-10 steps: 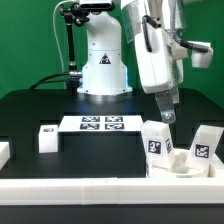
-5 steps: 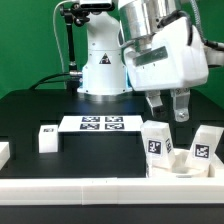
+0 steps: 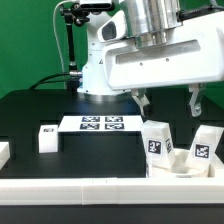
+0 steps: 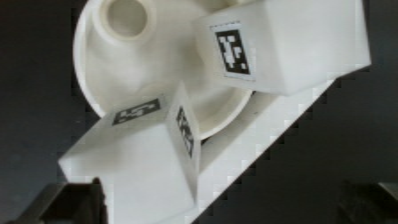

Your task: Assemble stool

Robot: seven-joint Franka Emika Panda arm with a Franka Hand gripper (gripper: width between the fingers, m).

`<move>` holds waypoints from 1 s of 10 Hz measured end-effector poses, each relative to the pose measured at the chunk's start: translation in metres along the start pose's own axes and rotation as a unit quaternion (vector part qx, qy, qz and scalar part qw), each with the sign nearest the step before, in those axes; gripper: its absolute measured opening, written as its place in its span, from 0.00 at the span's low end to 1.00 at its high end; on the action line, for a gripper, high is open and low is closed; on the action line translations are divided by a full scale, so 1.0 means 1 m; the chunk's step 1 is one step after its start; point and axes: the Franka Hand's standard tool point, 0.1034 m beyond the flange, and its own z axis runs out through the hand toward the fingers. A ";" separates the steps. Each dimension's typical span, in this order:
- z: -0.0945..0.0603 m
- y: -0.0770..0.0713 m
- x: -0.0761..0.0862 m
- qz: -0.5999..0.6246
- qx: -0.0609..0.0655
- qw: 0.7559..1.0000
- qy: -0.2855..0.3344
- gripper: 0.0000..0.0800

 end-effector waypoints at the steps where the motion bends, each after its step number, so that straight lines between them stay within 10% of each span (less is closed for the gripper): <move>1: 0.000 0.001 0.001 -0.048 -0.003 0.999 0.001 0.81; 10: 0.004 0.007 -0.005 -0.491 -0.058 0.869 -0.015 0.81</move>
Offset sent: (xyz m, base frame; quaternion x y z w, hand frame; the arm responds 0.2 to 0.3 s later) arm -0.0025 0.0051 0.0018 -0.0245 -0.0074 -0.2771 0.9605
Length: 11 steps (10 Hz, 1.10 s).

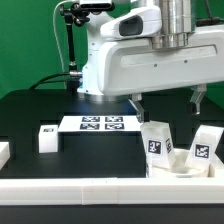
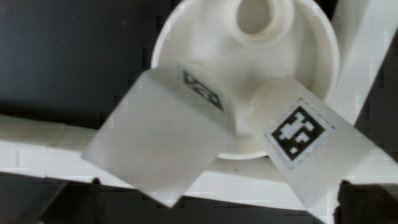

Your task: Assemble stool

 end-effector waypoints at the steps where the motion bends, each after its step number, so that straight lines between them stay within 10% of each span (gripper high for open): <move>1: 0.000 0.001 0.000 -0.027 -0.001 1.000 0.000 0.81; 6: 0.012 0.004 -0.006 -0.231 -0.031 0.972 -0.026 0.81; 11: 0.029 0.006 -0.014 -0.269 -0.035 0.961 -0.047 0.81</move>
Offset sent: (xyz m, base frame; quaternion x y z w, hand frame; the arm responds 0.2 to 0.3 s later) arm 0.0002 0.0075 -0.0097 -0.0125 -0.0180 -0.2197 0.9753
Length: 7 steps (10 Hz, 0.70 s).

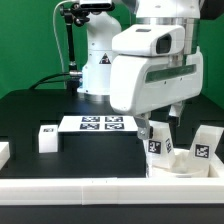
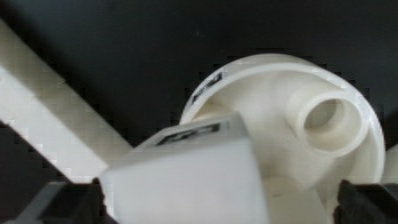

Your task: Assemble stool

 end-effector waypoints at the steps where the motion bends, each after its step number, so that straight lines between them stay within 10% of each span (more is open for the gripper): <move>1: 0.000 0.000 0.000 0.000 0.000 1.000 0.000 0.81; 3: 0.000 0.000 -0.001 0.001 0.000 1.000 0.000 0.49; 7: 0.001 0.001 -0.002 0.043 0.002 0.999 0.001 0.42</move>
Offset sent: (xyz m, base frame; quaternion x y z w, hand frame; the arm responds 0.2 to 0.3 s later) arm 0.0000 0.0000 0.0000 0.0000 0.0000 0.0000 1.0000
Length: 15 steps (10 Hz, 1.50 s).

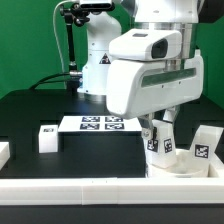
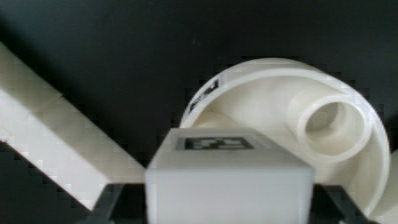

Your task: Assemble stool

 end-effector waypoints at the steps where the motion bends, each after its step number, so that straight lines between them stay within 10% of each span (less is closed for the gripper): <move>1: 0.000 0.002 -0.002 0.051 0.003 0.999 0.002 0.42; 15: 0.002 -0.003 0.005 0.583 0.030 0.812 0.018 0.43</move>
Offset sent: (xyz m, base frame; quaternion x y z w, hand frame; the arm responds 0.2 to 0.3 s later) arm -0.0048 0.0067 -0.0006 0.0444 0.0295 0.2462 0.9678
